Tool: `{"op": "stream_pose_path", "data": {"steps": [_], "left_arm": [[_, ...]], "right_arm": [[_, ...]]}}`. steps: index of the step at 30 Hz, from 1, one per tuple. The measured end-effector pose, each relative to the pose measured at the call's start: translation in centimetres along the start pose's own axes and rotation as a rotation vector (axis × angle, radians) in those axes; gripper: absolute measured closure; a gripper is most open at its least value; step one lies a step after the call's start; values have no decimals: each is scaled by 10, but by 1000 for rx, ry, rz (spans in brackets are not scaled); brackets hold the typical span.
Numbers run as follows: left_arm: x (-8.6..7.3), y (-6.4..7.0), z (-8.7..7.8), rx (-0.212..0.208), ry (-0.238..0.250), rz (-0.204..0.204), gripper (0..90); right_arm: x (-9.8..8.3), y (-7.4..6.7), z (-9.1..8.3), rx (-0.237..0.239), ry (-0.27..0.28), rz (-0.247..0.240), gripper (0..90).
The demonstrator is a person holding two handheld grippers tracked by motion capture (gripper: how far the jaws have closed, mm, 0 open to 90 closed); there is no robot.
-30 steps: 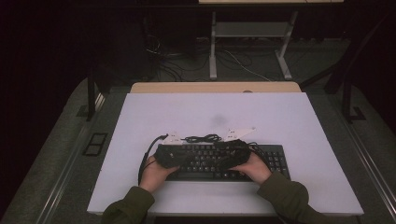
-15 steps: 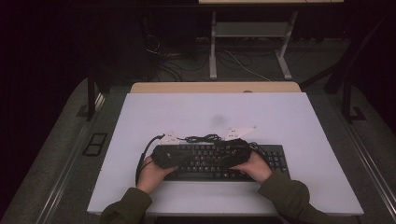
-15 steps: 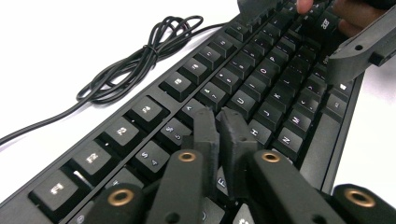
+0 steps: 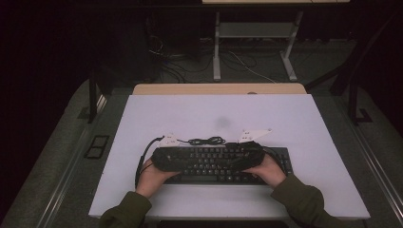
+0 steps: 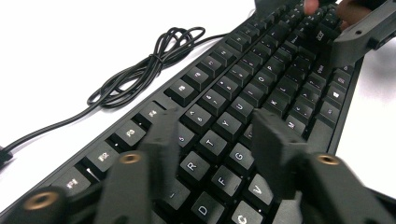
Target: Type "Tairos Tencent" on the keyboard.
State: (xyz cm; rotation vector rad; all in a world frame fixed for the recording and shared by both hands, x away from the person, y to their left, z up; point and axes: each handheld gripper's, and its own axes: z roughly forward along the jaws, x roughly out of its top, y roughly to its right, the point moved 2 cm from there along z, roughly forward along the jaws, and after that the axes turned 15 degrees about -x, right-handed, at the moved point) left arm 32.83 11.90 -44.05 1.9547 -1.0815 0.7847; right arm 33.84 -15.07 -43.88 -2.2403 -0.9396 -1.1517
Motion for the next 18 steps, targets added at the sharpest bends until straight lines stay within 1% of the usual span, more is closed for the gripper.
{"op": "stream_pose_path", "data": {"steps": [2, 3, 5, 11, 16, 18], "left_arm": [[0, 1, -1, 8, 3, 11, 421], [-1, 1, -3, 13, 8, 9, 398], [-2, 2, -6, 20, 17, 8, 360], [-5, 6, -16, 30, 50, 4, 299], [-9, 9, -21, 33, 60, 8, 249], [-11, 10, -23, 36, 72, 7, 227]], "right_arm": [[0, 3, -3, -4, 4, 7, 199], [0, 3, -5, -7, 8, 14, 198], [-1, 5, -8, -10, 10, 14, 198], [-5, 10, -21, -18, 26, 22, 198], [-9, 16, -34, -31, 42, 32, 195], [-12, 19, -40, -36, 48, 40, 194]]}}
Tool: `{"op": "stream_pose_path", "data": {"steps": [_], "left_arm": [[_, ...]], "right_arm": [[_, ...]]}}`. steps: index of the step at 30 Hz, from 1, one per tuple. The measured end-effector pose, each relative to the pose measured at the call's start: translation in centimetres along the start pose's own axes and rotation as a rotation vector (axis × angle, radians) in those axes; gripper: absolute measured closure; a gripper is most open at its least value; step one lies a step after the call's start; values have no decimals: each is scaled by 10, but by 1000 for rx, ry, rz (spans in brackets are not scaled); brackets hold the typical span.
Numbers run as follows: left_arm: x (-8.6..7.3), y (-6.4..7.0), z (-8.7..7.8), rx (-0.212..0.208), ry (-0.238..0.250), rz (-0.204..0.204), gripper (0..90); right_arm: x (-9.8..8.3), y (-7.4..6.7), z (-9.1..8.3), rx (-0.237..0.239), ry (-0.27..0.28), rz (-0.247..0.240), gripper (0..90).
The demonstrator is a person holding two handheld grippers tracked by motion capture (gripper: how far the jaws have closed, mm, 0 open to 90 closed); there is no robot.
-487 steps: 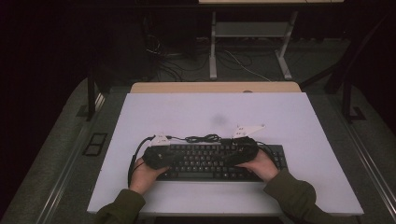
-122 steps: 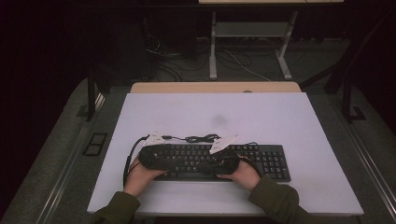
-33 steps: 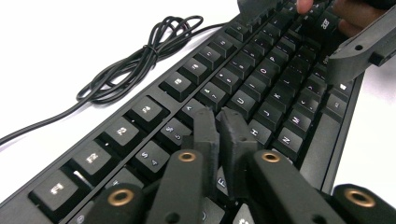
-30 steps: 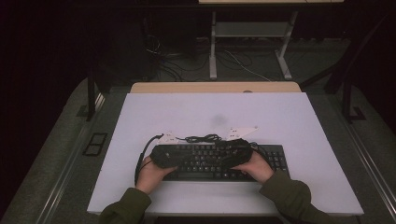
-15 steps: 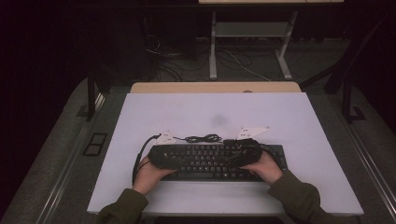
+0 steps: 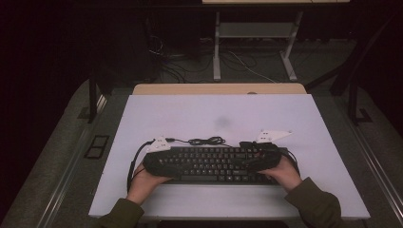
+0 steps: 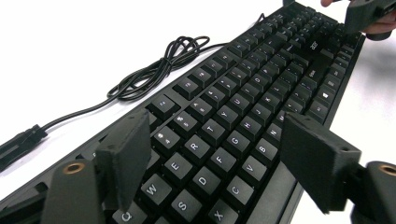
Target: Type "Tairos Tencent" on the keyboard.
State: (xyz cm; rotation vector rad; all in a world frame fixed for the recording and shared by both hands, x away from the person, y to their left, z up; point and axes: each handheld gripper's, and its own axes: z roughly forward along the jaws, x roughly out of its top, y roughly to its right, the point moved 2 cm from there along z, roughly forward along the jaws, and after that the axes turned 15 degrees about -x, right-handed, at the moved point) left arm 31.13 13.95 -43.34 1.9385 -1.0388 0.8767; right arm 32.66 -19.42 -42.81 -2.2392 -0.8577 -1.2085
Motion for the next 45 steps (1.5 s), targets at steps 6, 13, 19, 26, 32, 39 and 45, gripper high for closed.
{"op": "stream_pose_path", "data": {"steps": [6, 13, 19, 26, 32, 39, 45], "left_arm": [[-2, 1, -5, 10, 17, 4, 163], [-4, 4, -9, 24, 28, 14, 115], [-11, 5, -17, 38, 33, 7, 65], [-14, 4, -22, 55, 35, 4, 16], [-16, 3, -23, 55, 40, -7, 0], [-16, 3, -24, 53, 38, -2, 0], [-15, 4, -25, 50, 36, 4, 0]], "right_arm": [[-8, 10, -18, -17, 18, 18, 189], [-20, 18, -36, -37, 22, 37, 188], [-30, 23, -48, -57, 17, 43, 188], [-40, 27, -60, -78, 12, 39, 187], [-46, 30, -69, -88, 27, 54, 185], [-55, 35, -75, -91, 27, 53, 185], [-62, 39, -83, -98, 24, 63, 184]]}}
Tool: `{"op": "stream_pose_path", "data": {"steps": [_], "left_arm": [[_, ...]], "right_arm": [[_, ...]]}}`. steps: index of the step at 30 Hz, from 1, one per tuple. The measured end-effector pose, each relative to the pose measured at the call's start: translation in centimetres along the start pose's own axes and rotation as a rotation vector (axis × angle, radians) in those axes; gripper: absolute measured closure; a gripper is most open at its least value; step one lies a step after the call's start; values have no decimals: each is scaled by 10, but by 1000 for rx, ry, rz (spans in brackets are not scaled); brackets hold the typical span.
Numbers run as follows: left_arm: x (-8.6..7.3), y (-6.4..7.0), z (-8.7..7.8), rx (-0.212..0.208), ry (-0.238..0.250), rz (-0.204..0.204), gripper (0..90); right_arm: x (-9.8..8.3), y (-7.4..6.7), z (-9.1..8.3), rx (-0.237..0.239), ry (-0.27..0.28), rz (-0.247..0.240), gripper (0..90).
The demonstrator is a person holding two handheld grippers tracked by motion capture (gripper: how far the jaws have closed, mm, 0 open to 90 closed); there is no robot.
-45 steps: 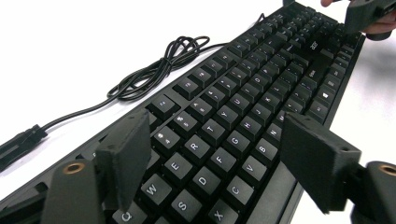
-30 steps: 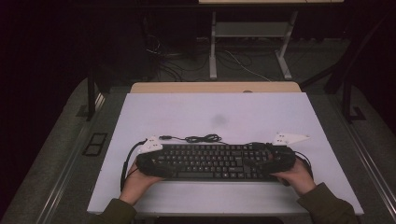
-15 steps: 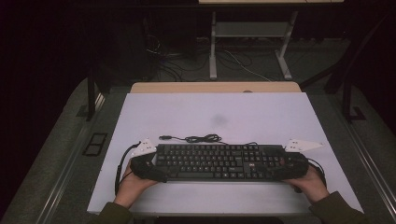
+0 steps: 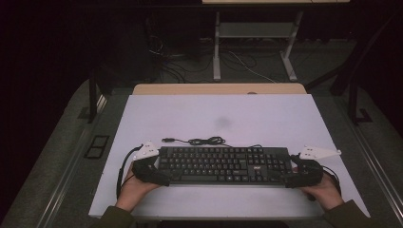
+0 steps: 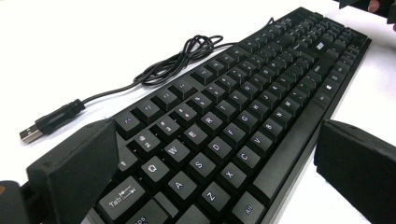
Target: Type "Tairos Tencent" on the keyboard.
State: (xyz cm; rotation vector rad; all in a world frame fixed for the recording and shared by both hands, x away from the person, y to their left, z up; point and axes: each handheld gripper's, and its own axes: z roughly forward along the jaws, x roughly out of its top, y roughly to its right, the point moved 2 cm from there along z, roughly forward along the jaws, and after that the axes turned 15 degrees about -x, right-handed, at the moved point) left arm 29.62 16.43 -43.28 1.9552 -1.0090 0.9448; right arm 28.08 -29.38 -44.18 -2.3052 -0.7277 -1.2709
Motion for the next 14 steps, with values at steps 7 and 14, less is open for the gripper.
{"op": "stream_pose_path", "data": {"steps": [7, 14], "left_arm": [[1, 1, 3, -4, -9, 7, 0], [1, 0, 3, -8, -9, 5, 0]], "right_arm": [[-3, 1, -1, -7, -7, -7, 184], [-3, 0, -3, -7, -3, -5, 184]]}}
